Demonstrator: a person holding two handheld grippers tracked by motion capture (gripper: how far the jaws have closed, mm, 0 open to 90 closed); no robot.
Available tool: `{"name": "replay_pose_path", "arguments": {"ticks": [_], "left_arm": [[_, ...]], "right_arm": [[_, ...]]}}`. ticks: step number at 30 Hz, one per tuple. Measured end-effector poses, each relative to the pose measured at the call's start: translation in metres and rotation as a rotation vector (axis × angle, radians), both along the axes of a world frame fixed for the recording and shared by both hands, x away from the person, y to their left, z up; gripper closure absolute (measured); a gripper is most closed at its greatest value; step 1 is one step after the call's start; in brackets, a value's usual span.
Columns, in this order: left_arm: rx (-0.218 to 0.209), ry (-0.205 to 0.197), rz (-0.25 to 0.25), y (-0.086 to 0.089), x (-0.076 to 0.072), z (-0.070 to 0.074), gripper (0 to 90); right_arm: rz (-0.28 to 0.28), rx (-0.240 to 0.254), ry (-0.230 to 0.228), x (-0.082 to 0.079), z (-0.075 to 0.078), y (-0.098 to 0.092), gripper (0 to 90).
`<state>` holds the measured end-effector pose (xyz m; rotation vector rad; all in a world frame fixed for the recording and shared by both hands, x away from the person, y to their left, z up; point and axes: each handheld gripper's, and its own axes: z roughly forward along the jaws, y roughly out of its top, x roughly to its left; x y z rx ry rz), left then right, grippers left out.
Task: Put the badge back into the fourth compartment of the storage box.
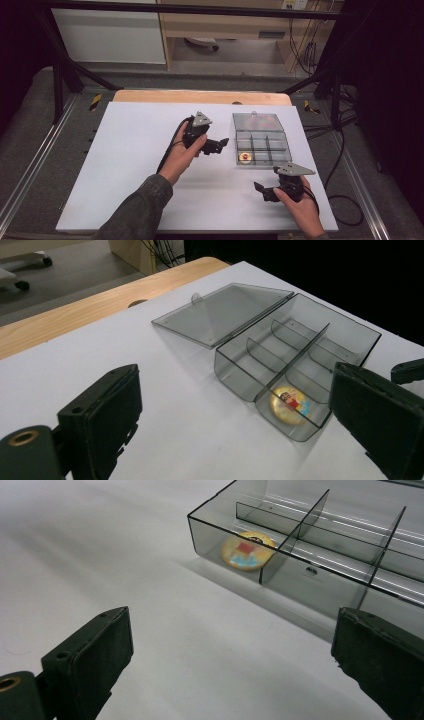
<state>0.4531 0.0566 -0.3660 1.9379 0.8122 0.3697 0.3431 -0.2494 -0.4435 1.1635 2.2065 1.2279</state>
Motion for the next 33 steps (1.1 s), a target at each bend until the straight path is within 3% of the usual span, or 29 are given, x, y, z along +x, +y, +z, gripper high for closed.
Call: {"name": "replay_pose_path", "arguments": {"ticks": [12,18,27,33], "left_arm": [[-0.021,-0.004,0.056,0.039,-0.003,0.001,7.3],[-0.018,-0.011,0.073,0.059,-0.009,0.003,7.2],[-0.046,-0.021,0.123,0.094,-0.02,0.005,6.9],[-0.036,-0.03,0.144,0.117,-0.028,0.004,6.8]], "right_arm": [[0.0,-0.002,0.003,0.0,0.0,0.0,3.6],[-0.002,-0.001,0.004,0.001,-0.001,0.001,3.6],[-0.002,-0.006,0.002,0.0,-0.001,0.001,3.6],[-0.003,-0.003,0.003,0.0,-0.001,0.0,3.6]]}}
